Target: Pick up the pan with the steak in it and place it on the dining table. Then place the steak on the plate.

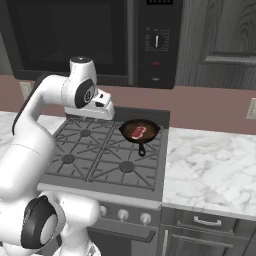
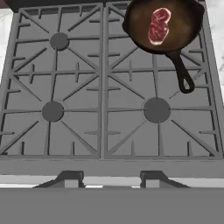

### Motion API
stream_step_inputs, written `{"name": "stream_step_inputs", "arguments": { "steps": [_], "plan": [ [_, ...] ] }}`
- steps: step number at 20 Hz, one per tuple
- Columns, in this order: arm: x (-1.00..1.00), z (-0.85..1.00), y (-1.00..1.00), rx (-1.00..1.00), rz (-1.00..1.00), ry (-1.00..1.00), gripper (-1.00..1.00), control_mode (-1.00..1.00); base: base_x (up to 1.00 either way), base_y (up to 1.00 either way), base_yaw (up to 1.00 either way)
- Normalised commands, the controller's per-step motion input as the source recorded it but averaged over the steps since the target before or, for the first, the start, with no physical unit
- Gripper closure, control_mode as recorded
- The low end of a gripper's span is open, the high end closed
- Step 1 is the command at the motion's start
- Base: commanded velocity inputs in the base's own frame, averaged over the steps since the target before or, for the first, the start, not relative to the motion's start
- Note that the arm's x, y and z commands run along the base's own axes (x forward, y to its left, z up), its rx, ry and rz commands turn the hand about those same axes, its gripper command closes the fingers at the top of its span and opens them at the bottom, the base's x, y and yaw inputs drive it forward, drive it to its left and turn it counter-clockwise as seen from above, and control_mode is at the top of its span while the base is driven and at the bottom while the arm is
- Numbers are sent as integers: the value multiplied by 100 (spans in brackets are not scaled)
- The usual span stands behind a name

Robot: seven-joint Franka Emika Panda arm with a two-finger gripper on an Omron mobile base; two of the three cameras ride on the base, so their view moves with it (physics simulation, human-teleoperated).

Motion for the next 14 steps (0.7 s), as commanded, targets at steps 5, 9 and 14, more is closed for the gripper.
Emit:
{"name": "stream_step_inputs", "arguments": {
  "steps": [5,9,14],
  "plan": [
    [0,-8,-8,0,1,-1,-100,-100,0,0,0],
    [2,-41,-9,-7,1,-3,-100,-100,0,0,0],
    [9,-56,-6,-12,1,-3,-100,-100,0,0,0]
  ]
}}
